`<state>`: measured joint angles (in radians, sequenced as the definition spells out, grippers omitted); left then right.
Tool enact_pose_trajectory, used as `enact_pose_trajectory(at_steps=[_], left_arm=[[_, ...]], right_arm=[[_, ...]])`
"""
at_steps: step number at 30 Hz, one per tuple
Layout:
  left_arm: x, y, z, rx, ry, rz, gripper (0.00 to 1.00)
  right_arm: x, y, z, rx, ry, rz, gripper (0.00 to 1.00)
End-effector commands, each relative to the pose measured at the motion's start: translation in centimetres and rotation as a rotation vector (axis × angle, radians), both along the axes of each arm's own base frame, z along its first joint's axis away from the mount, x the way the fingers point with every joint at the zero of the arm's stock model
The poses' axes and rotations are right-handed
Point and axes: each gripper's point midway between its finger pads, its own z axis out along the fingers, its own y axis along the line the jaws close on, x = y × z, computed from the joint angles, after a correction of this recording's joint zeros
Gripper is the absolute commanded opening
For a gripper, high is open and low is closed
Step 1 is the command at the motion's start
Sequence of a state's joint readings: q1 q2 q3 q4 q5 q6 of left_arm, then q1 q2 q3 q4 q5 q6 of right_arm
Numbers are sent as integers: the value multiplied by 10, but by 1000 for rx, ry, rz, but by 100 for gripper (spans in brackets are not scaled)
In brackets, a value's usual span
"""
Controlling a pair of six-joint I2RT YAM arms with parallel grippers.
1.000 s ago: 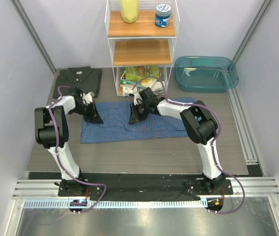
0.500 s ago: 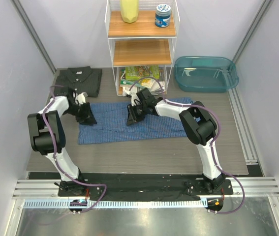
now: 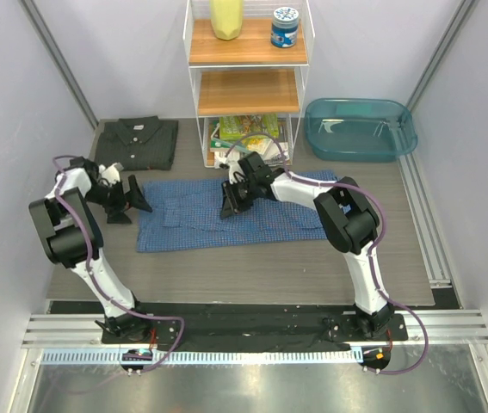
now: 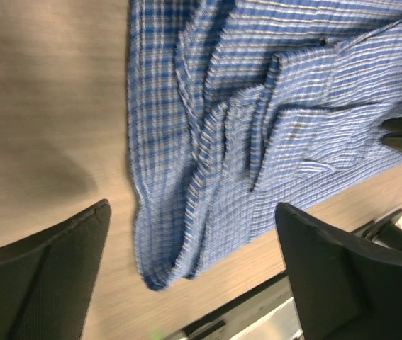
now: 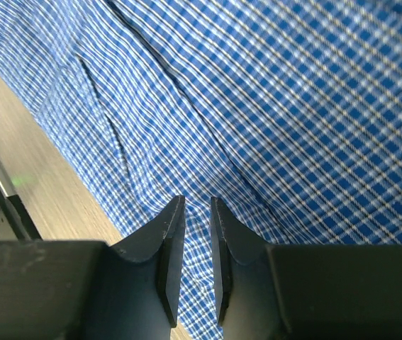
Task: Fold and stack the long sleeve shirts
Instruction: Fold the shirt
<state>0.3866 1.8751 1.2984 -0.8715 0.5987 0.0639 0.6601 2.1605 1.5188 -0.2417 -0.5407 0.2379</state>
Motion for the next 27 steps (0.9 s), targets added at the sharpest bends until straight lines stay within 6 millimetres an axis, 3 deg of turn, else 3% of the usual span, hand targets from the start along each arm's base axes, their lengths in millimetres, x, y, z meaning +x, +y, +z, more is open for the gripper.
enact_pose_trajectory(at_steps=[1,10,16,22,27], left_arm=[[-7,-6,-14,-64,47,-105,93],[2,-21,-40,-206,104,-82,78],[4,-38,-47,-240,122,-106,77],[14,-63,-48,-256,125,-134,69],[24,-76,-50,-247,116,-136,54]], right_arm=[[11,21,48,94,-82,19,26],[16,24,7,18,-70,14,25],[18,20,-13,-31,-69,2,25],[17,20,-18,-50,-75,5,25],[15,19,-19,-55,-72,6,24]])
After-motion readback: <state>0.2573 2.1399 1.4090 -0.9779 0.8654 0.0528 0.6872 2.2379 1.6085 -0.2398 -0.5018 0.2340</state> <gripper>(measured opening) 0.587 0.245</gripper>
